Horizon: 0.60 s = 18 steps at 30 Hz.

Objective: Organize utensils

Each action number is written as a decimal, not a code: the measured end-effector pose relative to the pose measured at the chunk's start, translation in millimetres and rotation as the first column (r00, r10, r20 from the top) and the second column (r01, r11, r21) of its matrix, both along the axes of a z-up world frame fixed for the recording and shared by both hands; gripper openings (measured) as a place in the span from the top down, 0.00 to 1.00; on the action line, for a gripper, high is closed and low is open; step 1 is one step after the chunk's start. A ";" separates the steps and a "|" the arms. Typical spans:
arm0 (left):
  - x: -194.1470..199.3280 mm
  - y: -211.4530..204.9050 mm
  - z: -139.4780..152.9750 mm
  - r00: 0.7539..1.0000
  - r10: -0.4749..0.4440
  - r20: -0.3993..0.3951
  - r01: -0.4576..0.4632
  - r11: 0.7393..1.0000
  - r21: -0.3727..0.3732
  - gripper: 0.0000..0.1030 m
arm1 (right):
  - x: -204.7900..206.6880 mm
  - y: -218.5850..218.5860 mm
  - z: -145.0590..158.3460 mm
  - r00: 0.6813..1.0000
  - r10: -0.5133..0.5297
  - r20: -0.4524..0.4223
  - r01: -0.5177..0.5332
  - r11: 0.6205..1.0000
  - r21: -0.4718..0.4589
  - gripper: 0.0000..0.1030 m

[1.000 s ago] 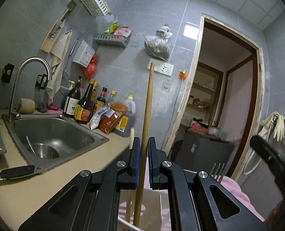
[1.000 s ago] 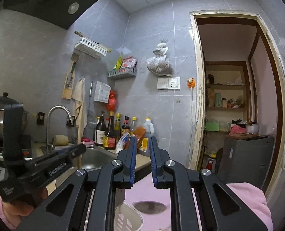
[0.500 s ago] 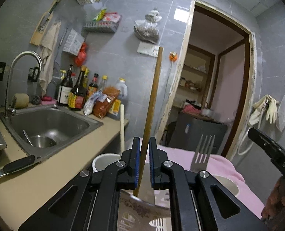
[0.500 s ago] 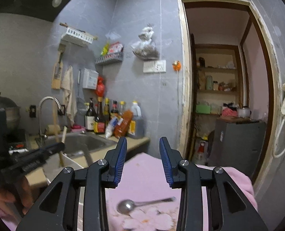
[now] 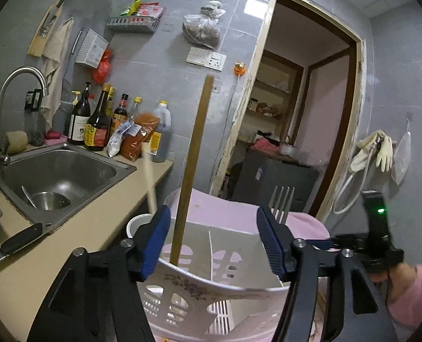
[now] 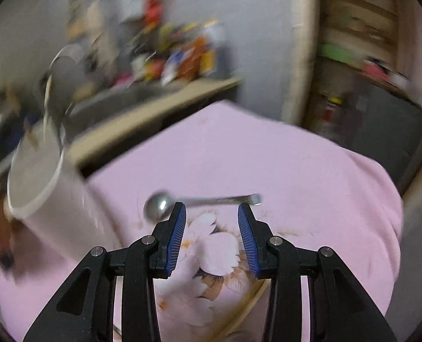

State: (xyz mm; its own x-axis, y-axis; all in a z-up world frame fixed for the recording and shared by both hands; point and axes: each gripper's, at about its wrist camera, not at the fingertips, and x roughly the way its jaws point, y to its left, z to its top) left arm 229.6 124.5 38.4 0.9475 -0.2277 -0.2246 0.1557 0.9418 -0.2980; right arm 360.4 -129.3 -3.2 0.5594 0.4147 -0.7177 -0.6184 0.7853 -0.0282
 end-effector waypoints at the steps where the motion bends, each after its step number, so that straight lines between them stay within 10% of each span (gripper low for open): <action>1: -1.0 -0.7 -0.5 1.000 -0.005 -0.002 0.005 1.000 0.002 0.42 | 4.8 4.8 -5.6 0.999 0.053 -0.003 -0.053 0.996 -0.068 0.65; 8: -5.5 -7.0 -0.8 1.000 -0.003 0.001 0.003 1.000 0.024 0.41 | 16.7 30.5 -32.5 0.953 0.303 0.007 -0.287 0.908 -0.305 0.65; 18: -8.5 -5.0 2.5 1.000 -0.007 -0.005 0.007 1.000 -0.007 0.41 | 50.6 49.4 -59.4 0.944 0.330 -0.029 -0.316 0.871 -0.376 0.65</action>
